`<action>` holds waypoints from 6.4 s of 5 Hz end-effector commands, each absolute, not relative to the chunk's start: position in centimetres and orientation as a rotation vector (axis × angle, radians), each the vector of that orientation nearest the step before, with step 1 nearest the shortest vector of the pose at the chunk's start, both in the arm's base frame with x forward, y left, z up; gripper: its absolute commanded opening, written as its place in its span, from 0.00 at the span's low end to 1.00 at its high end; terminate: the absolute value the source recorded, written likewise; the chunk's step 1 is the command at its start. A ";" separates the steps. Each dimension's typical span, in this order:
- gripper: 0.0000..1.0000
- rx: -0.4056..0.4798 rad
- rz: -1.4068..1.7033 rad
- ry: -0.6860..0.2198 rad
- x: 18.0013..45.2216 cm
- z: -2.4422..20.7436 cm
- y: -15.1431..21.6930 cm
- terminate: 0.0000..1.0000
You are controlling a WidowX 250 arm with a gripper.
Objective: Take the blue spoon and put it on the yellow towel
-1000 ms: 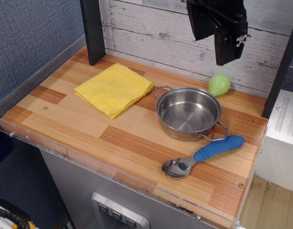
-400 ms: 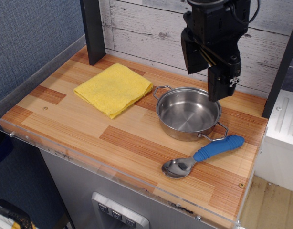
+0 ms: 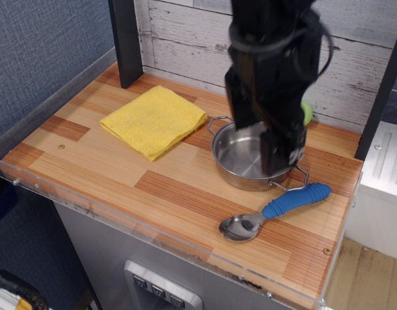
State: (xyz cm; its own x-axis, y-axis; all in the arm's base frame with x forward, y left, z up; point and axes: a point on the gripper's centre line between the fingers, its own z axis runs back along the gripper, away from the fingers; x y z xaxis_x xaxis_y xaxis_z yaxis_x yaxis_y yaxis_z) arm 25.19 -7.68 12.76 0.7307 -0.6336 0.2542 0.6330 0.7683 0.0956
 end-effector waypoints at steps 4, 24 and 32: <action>1.00 -0.036 -0.495 -0.366 23.4 6.3 -6.7 0.00; 0.00 0.024 -0.411 -0.457 27.1 16.2 -0.1 0.00; 0.00 0.101 -0.121 -0.291 32.6 4.4 10.9 0.00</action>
